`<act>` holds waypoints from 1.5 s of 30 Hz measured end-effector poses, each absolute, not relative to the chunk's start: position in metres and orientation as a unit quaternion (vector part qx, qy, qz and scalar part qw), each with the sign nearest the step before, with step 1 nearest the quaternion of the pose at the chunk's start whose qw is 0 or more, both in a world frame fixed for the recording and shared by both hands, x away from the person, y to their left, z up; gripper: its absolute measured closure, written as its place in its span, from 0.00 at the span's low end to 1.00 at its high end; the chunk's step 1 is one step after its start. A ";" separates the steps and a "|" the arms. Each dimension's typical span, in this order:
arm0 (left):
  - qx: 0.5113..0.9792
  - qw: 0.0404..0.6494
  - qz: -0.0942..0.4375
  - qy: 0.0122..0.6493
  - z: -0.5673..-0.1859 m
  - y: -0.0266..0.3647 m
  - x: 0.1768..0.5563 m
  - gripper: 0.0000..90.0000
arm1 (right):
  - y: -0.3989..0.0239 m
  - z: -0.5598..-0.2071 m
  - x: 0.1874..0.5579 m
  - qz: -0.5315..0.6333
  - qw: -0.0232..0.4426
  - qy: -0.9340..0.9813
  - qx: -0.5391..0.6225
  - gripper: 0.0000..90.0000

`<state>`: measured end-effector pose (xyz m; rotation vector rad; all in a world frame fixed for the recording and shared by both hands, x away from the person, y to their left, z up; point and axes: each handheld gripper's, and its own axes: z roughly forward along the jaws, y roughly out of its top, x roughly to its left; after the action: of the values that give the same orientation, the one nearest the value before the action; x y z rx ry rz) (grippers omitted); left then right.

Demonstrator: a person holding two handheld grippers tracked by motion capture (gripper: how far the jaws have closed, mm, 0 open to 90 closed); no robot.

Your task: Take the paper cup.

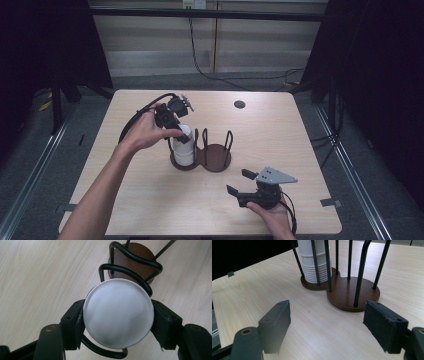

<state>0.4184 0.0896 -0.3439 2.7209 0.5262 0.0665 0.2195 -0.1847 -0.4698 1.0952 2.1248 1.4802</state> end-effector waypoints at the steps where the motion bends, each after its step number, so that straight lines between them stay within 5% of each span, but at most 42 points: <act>1: 0.965 0.183 0.024 0.185 -0.343 0.090 0.418 0.39 | -0.185 -0.470 0.220 0.519 0.164 0.745 0.385 0.24; 45: 0.952 0.236 0.040 0.191 -0.310 0.109 0.406 0.41 | -0.184 -0.470 0.220 0.519 0.161 0.746 0.384 0.23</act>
<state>0.4056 0.1086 -0.3097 2.6117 0.5238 0.1100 0.2200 -0.1835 -0.4704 1.0977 2.1308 1.4827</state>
